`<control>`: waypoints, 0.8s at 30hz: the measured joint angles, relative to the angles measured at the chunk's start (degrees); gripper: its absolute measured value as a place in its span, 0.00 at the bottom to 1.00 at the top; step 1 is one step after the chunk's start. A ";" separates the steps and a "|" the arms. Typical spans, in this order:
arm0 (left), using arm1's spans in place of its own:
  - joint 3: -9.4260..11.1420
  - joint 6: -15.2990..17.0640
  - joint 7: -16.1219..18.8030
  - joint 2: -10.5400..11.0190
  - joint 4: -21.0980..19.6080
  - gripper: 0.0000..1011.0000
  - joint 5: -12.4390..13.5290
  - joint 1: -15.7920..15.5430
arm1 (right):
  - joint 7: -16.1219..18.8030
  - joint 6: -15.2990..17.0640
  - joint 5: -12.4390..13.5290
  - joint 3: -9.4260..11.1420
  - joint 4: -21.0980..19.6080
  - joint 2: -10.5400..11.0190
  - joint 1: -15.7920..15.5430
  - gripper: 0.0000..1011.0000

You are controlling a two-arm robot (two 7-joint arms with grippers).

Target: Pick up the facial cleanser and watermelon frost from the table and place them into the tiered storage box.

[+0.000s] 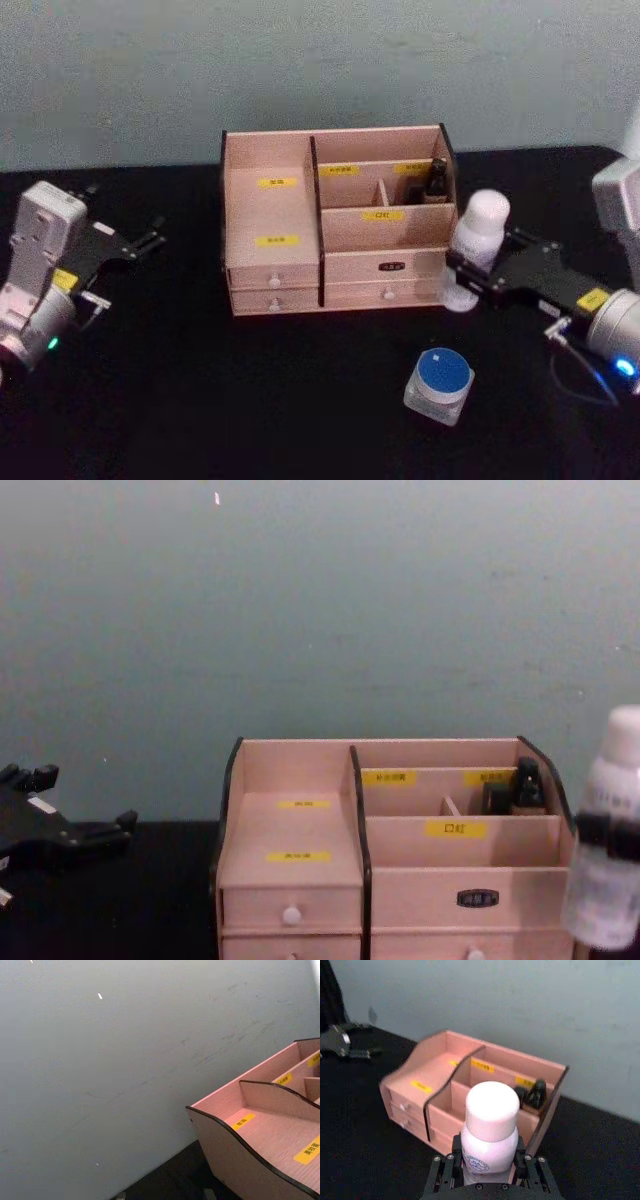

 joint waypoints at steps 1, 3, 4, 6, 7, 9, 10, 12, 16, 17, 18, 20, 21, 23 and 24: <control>0.00 0.00 0.00 0.00 0.00 0.99 0.00 0.00 | 0.10 0.32 0.14 0.17 -0.48 0.11 0.22 0.59; 0.00 0.00 0.00 0.00 0.00 0.99 0.01 0.00 | 0.48 1.13 0.41 0.33 -1.42 0.33 1.29 0.59; 0.00 0.00 0.00 0.00 0.00 0.99 0.00 0.00 | 0.60 1.36 0.51 0.34 -1.58 0.35 1.84 0.59; 0.00 0.00 0.00 0.00 0.00 0.99 0.00 0.00 | 0.85 1.82 0.66 0.22 -1.61 0.33 2.93 0.59; 0.00 0.00 0.00 0.00 0.00 0.99 0.00 0.00 | 1.09 2.27 0.80 -0.16 -1.28 0.18 4.37 0.59; 0.00 0.00 0.00 0.00 0.00 0.99 0.00 0.00 | 1.41 2.88 0.77 -1.01 -0.26 -0.12 6.64 0.59; 0.00 0.00 0.00 0.00 0.00 0.99 0.01 0.00 | 1.48 3.05 0.77 -1.33 0.23 -0.31 7.49 0.59; 0.00 0.00 0.00 0.00 0.00 0.99 0.00 0.00 | 1.83 3.59 0.67 -2.46 1.91 -0.92 10.06 0.59; 0.00 0.00 0.00 0.00 0.00 0.99 0.00 0.00 | 2.64 3.72 0.08 -4.73 5.58 -2.30 14.51 0.59; 0.00 0.00 0.00 0.00 0.00 0.99 0.00 0.00 | 2.81 3.70 -0.02 -5.15 6.34 -2.60 15.28 0.59; 0.00 0.00 0.00 0.00 0.00 0.99 0.00 0.00 | 3.08 3.66 -0.27 -5.91 7.81 -3.21 16.80 0.59; 0.00 0.00 0.00 0.00 0.00 0.99 0.00 0.00 | 3.30 3.51 -0.53 -6.64 9.45 -3.80 18.35 0.59; 0.00 0.00 0.00 0.00 0.00 0.99 0.00 0.00 | 3.38 3.46 -0.66 -6.99 10.14 -4.07 18.95 0.59; 0.00 0.00 0.00 0.00 0.00 0.99 0.00 0.00 | 3.77 3.22 -1.03 -8.10 12.63 -5.14 21.25 0.59; 0.00 0.00 0.00 0.00 0.00 0.99 0.00 0.00 | 3.88 3.13 -1.15 -8.37 13.46 -5.46 21.90 0.59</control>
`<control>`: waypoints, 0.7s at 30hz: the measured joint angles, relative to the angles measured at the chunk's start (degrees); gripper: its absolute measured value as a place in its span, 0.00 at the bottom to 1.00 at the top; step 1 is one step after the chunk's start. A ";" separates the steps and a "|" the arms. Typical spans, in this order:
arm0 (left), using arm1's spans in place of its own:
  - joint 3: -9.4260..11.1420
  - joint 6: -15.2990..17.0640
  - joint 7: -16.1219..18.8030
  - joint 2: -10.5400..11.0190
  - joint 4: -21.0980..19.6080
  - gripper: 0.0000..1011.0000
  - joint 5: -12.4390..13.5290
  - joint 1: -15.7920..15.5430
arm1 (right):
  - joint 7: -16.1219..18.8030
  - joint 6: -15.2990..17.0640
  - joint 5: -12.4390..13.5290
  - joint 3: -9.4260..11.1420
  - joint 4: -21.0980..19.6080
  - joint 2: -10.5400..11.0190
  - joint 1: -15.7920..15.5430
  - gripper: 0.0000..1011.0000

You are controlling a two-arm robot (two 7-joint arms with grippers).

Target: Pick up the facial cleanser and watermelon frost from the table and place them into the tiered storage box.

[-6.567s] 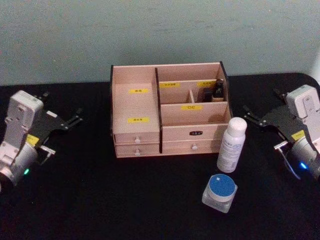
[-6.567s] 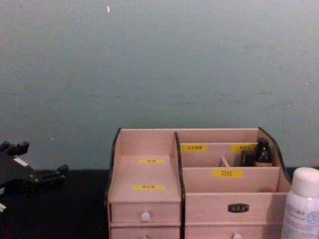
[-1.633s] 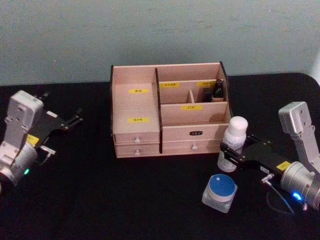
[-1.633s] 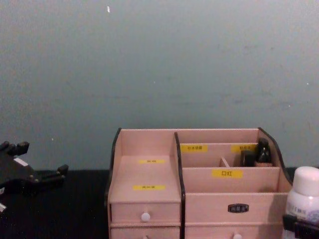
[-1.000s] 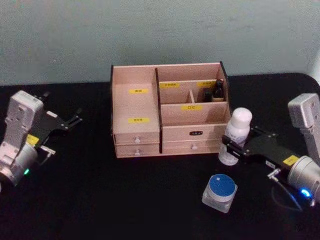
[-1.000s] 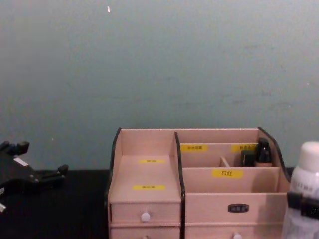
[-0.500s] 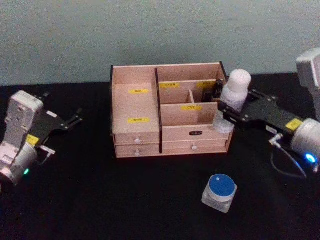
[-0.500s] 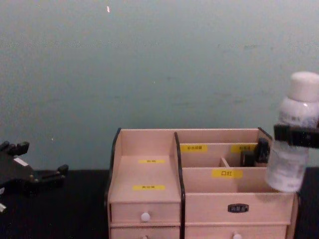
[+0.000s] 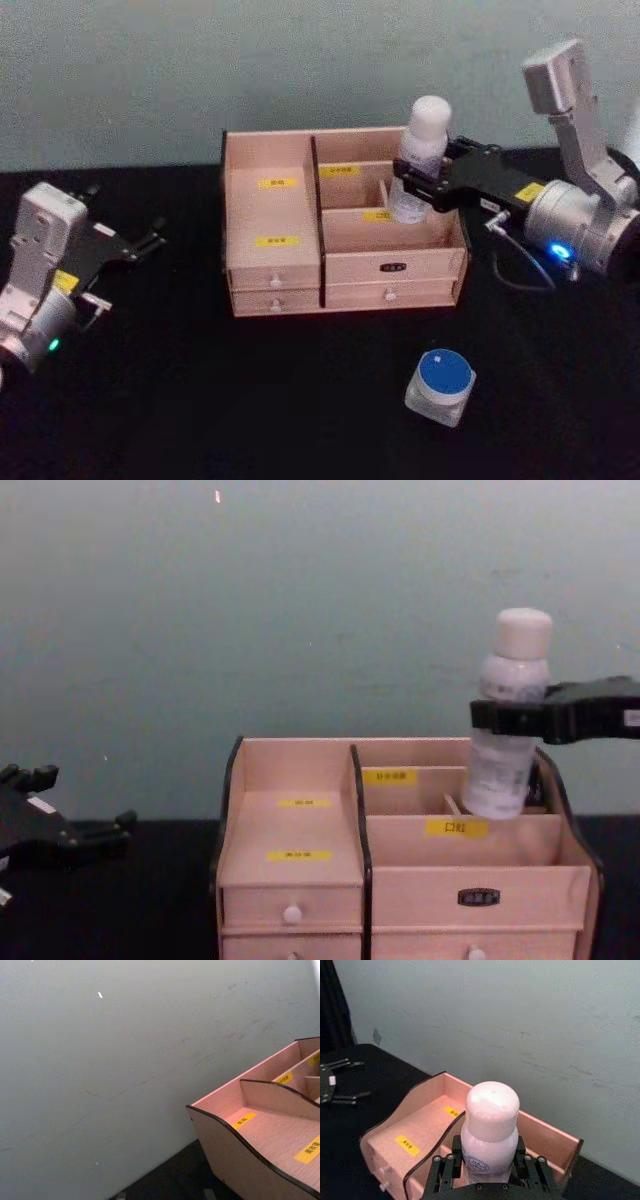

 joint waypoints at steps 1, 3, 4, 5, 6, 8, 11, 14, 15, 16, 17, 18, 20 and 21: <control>0.00 0.00 0.00 0.01 0.00 0.99 0.00 0.00 | 0.11 -0.09 -0.11 -0.37 0.93 -0.38 0.75 0.59; 0.00 0.00 0.01 0.01 0.00 0.99 0.00 0.00 | 0.30 -0.29 -0.50 -1.29 3.39 -1.43 2.69 0.59; 0.00 0.00 0.00 0.00 0.00 0.99 0.00 0.00 | 0.37 -0.37 -0.60 -1.55 4.23 -1.79 3.31 0.59; 0.00 0.00 0.00 0.00 0.00 0.99 0.00 0.00 | 0.58 -0.55 -0.83 -2.03 5.78 -2.46 4.46 0.59; 0.00 0.00 0.00 0.00 0.00 0.99 0.00 0.00 | 0.62 -0.62 -0.90 -2.21 6.43 -2.75 4.93 0.59; 0.00 0.00 0.00 0.00 0.00 0.99 0.00 0.00 | 0.75 -0.84 -1.11 -2.59 7.72 -3.34 5.92 0.59; 0.00 0.00 0.00 0.00 0.00 0.99 0.00 0.00 | 1.00 -1.25 -1.49 -3.27 10.10 -4.44 7.73 0.59; 0.00 0.00 0.00 0.00 0.00 0.99 0.00 0.00 | 1.20 -1.73 -1.89 -3.81 12.07 -5.36 9.24 0.59; 0.00 0.00 0.00 0.00 0.00 0.99 0.00 0.00 | 1.30 -2.00 -2.08 -4.02 12.96 -5.72 9.89 0.59; 0.00 0.00 0.00 0.00 0.00 0.99 0.00 0.00 | 1.37 -2.08 -2.18 -4.13 13.34 -5.89 10.15 0.59; 0.00 0.00 0.00 0.00 0.00 0.99 0.00 0.00 | 1.46 -2.18 -2.28 -4.24 13.68 -6.08 10.41 0.59; 0.00 0.00 0.00 0.00 0.00 0.99 0.00 0.00 | 1.60 -2.35 -2.44 -4.46 14.32 -6.39 10.92 0.59; 0.00 0.00 0.00 0.00 0.00 0.99 0.00 0.00 | 1.78 -2.45 -2.60 -4.67 14.97 -6.65 11.32 0.59; 0.00 0.00 0.00 0.00 0.00 0.99 0.00 0.00 | 1.88 -2.48 -2.67 -4.79 15.27 -6.76 11.53 0.59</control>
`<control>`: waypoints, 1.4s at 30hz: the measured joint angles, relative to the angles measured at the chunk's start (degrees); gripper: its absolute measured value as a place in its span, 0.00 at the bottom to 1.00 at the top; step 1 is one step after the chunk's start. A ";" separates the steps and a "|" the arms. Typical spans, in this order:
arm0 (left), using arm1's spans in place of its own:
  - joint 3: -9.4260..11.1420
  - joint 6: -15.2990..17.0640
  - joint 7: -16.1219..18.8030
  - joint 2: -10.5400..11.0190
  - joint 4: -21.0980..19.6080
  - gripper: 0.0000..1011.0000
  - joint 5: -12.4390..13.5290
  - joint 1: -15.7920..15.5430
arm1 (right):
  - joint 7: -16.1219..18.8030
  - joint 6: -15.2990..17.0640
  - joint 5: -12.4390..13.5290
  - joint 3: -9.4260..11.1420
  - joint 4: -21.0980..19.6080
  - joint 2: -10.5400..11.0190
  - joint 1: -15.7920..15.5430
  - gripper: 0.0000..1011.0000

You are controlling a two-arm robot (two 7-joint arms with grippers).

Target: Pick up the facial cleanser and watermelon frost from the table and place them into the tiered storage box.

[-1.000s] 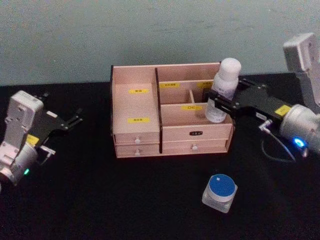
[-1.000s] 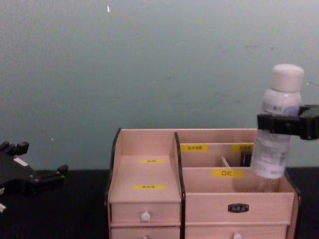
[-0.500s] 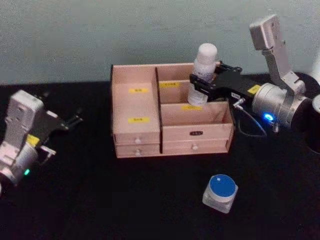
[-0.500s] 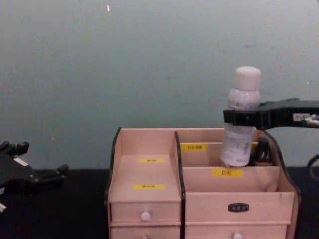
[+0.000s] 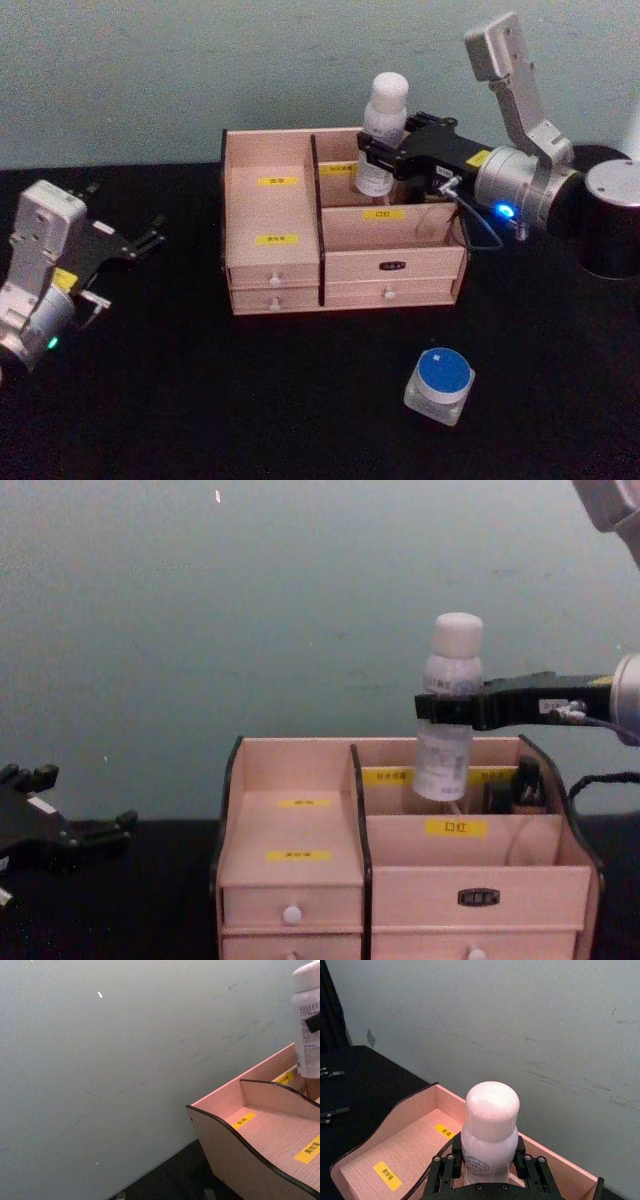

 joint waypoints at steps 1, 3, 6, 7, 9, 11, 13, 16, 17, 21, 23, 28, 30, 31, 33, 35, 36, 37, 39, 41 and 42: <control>0.00 0.00 0.00 0.00 0.00 0.99 0.00 0.00 | 0.13 -0.06 -0.13 -0.16 0.49 -0.21 0.30 0.59; 0.00 0.00 0.00 0.00 0.00 0.99 0.00 0.00 | 0.26 -0.09 -0.25 -0.36 1.23 -0.56 0.70 0.59; 0.00 0.00 0.00 0.00 0.00 0.99 0.00 0.00 | 0.47 -0.15 -0.31 -0.51 1.88 -0.85 0.99 0.59; 0.00 0.00 0.00 0.00 0.00 0.99 0.00 0.00 | 0.53 -0.19 -0.34 -0.56 2.07 -0.96 1.10 0.59; 0.00 0.00 0.00 0.00 0.00 0.99 0.00 0.00 | 0.62 -0.29 -0.38 -0.66 2.48 -1.18 1.31 0.59; 0.00 0.00 0.00 0.00 0.00 0.99 0.00 0.00 | 0.68 -0.37 -0.41 -0.76 2.86 -1.46 1.52 0.59; 0.00 0.00 0.00 0.00 0.00 0.99 0.00 0.00 | 0.70 -0.50 -0.50 -0.85 3.25 -1.72 1.70 0.59; 0.00 0.00 0.00 0.00 0.00 0.99 0.00 0.00 | 0.65 -0.78 -0.60 -0.88 3.71 -2.13 1.83 0.59; 0.00 0.00 0.00 0.00 0.00 0.99 0.00 0.00 | 0.63 -0.86 -0.63 -0.89 3.83 -2.22 1.85 0.59; 0.00 0.00 0.00 0.00 0.00 0.99 0.00 0.00 | 0.61 -1.11 -0.86 -1.00 4.37 -2.56 2.06 0.59; 0.00 0.00 0.00 0.00 0.00 0.99 0.00 0.00 | 0.62 -1.24 -0.94 -1.07 4.60 -2.69 2.16 0.59; 0.00 0.00 0.00 0.00 0.00 0.99 0.00 0.00 | 0.68 -1.38 -1.25 -1.35 5.51 -3.08 2.33 0.59; 0.00 0.00 0.00 0.00 0.00 0.99 0.00 0.00 | 0.73 -1.41 -1.35 -1.43 5.89 -3.27 2.34 0.59; 0.00 0.00 0.00 0.00 0.00 0.99 0.00 0.00 | 0.73 -1.42 -1.38 -1.45 6.02 -3.32 2.34 0.59; 0.00 0.00 0.00 0.00 0.00 0.99 0.00 0.00 | 0.73 -1.45 -1.45 -1.47 6.39 -3.48 2.34 0.59; 0.00 0.00 0.00 0.00 0.00 0.99 0.00 0.00 | 0.73 -1.53 -1.52 -1.48 6.63 -3.57 2.32 0.59; 0.00 0.00 0.00 0.00 0.00 0.99 0.00 0.00 | 0.73 -1.58 -1.56 -1.49 6.74 -3.61 2.30 0.59; 0.00 0.00 0.00 0.00 0.00 0.99 0.00 0.00 | 0.73 -1.64 -1.65 -1.51 6.96 -3.70 2.22 0.59; 0.00 0.00 0.00 0.00 0.00 0.99 0.00 0.00 | 0.72 -1.68 -1.85 -1.60 7.22 -3.77 2.09 0.59; 0.00 0.00 0.00 0.00 0.00 0.99 0.00 0.00 | 0.70 -1.69 -1.99 -1.67 7.39 -3.85 1.98 0.59; 0.00 0.00 0.00 0.00 0.00 0.99 0.00 0.00 | 0.69 -1.70 -2.06 -1.71 7.48 -3.89 1.93 0.59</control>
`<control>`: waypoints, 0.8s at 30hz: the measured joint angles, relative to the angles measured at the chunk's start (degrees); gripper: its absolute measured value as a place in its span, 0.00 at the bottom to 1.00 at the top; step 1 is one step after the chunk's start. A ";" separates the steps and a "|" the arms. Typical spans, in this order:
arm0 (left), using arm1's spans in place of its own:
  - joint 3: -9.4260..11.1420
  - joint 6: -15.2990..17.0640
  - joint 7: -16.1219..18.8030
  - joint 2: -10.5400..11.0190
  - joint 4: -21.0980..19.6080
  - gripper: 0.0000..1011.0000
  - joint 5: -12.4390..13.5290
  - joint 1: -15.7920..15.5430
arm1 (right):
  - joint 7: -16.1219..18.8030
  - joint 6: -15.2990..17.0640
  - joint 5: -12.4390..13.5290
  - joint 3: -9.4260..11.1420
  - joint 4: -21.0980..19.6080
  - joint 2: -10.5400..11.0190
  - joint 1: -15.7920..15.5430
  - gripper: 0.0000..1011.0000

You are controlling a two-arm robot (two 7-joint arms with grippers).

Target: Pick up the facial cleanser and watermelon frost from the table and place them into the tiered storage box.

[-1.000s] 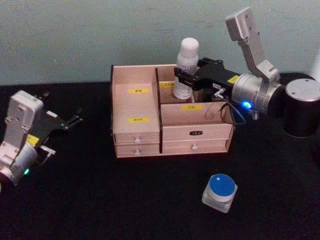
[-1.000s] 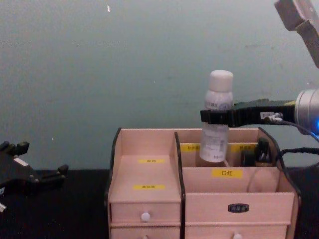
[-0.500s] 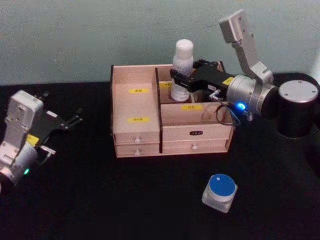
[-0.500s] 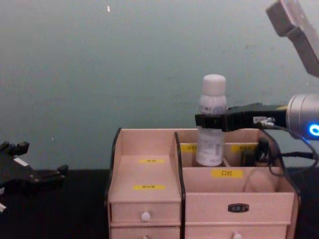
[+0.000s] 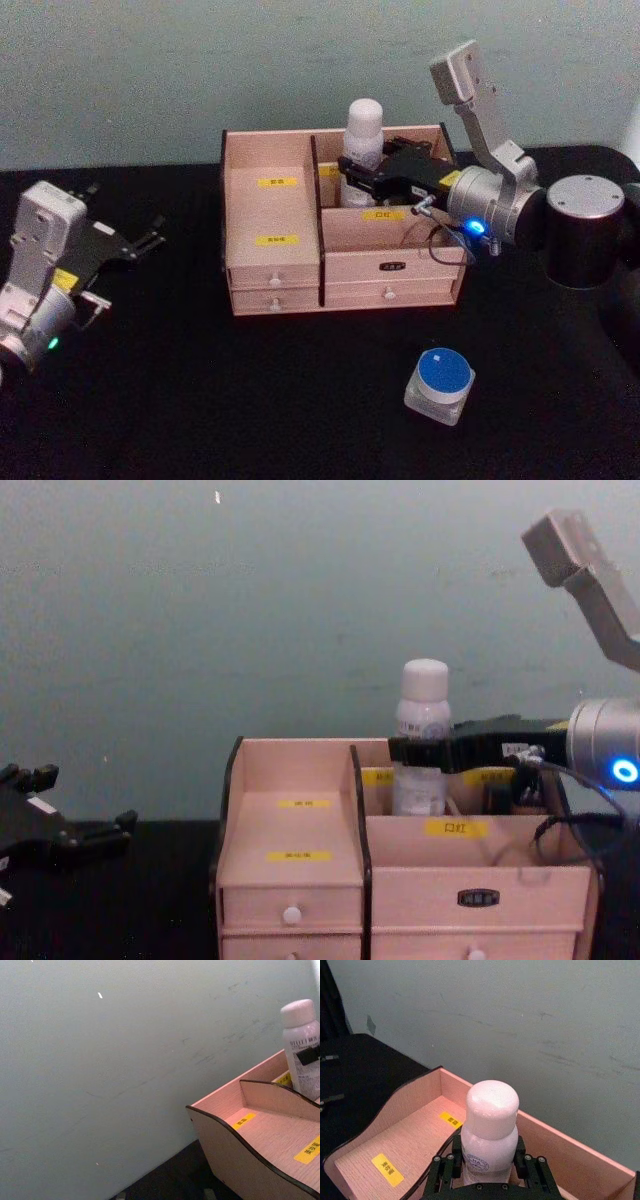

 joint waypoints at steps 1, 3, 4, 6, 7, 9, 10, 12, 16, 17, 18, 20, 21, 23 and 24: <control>0.00 0.00 0.00 0.00 0.00 0.99 0.00 0.00 | -0.01 -0.02 -0.07 -0.02 0.10 -0.04 -0.07 0.59; 0.00 0.00 0.00 0.00 0.00 0.99 0.00 0.00 | -0.05 -0.09 -0.27 -0.07 0.41 -0.17 -0.22 0.59; 0.00 0.00 0.00 0.00 0.00 0.99 0.00 0.00 | -0.07 -0.11 -0.34 -0.08 0.51 -0.22 -0.27 0.59; 0.00 0.00 0.00 0.00 0.00 0.99 0.00 0.00 | -0.14 -0.23 -0.60 -0.08 1.03 -0.44 -0.40 0.59; 0.00 0.00 0.00 0.00 0.00 0.99 0.00 0.00 | -0.14 -0.23 -0.60 -0.08 1.03 -0.44 -0.40 0.59; 0.00 0.00 0.00 -0.01 0.00 0.99 0.00 0.00 | -0.18 -0.33 -0.72 -0.08 1.53 -0.65 -0.43 0.59; 0.00 0.00 0.00 0.00 0.00 0.99 0.00 0.00 | -0.19 -0.36 -0.74 -0.06 1.64 -0.71 -0.44 0.59; 0.00 0.00 0.00 0.00 0.00 0.99 0.00 0.00 | -0.23 -0.46 -0.81 0.03 1.95 -0.88 -0.50 0.59; 0.00 0.00 0.00 0.00 0.00 0.99 0.00 0.00 | -0.44 -0.76 -1.18 0.12 2.10 -1.08 -0.71 0.59; 0.00 0.00 0.00 0.00 0.00 0.99 0.00 0.00 | -0.47 -0.80 -1.24 0.12 2.10 -1.09 -0.74 0.59; 0.00 0.00 0.00 0.00 0.00 0.99 0.00 0.00 | -0.47 -0.80 -1.24 0.12 2.10 -1.09 -0.75 0.59; 0.00 0.00 0.00 0.00 0.00 0.99 0.00 0.00 | -0.47 -0.80 -1.24 0.13 2.10 -1.09 -0.75 0.59; 0.00 0.00 0.00 0.00 0.00 0.99 0.00 0.00 | -0.47 -0.80 -1.24 0.14 2.10 -1.09 -0.75 0.59; 0.00 0.00 0.00 0.00 0.00 0.99 0.00 0.00 | -0.47 -0.78 -1.24 0.15 2.10 -1.09 -0.75 0.59; 0.00 0.00 0.00 0.00 0.00 0.99 0.00 0.00 | -0.47 -0.77 -1.24 0.16 2.10 -1.09 -0.75 0.59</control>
